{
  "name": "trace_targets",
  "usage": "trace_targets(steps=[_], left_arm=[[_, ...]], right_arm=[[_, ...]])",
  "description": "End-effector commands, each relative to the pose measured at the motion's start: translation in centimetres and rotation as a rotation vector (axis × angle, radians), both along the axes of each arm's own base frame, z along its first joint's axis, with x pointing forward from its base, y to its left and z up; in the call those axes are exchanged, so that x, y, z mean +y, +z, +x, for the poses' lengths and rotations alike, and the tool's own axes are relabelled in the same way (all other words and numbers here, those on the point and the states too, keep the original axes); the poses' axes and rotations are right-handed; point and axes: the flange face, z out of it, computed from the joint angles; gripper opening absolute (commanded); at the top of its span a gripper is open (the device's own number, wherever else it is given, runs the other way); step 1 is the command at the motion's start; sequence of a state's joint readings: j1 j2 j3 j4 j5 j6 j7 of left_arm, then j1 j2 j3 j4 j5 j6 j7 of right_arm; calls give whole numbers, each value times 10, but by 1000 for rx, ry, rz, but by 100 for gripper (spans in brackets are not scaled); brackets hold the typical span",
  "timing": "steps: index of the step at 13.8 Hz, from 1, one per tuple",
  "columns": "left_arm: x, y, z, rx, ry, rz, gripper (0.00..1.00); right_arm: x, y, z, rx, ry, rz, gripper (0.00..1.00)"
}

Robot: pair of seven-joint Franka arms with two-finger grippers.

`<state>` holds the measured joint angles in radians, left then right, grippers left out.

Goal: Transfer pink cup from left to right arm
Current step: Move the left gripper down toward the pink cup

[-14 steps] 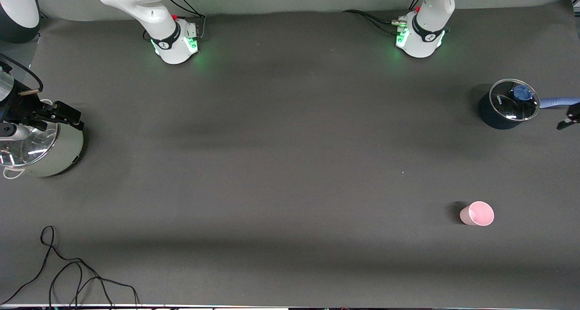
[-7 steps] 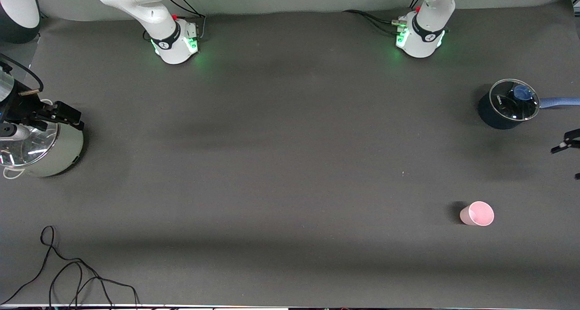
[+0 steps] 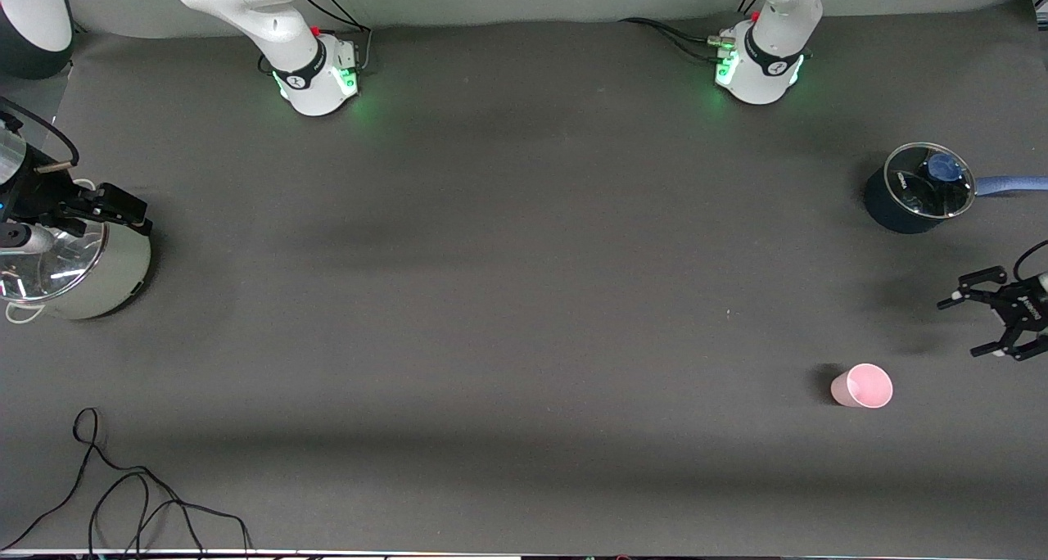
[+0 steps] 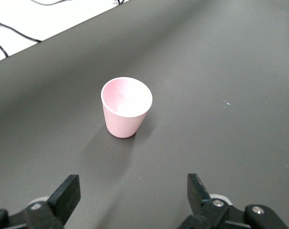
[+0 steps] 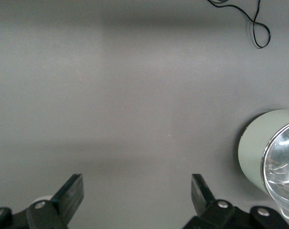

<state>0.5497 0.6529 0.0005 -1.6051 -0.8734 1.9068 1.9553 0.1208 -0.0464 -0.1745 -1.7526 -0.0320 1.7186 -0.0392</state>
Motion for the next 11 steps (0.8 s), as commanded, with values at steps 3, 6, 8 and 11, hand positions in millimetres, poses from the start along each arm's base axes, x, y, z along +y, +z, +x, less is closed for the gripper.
trace_targets(steps=[3,6,8,11], left_arm=[[1,-71,-7,-140,-36,-85,100],[-15,-108,-6,-236,-48,-145,100],[-23,-120,-4,-258,-37,-173,100],[-35,-132,0,-306,-27,-210,100]], right_arm=[[3,5,2,-2,-13,-9,100],[3,5,2,-2,-13,-9,100],[3,4,2,2,-11,-9,100],[1,4,2,2,-16,-9,100]])
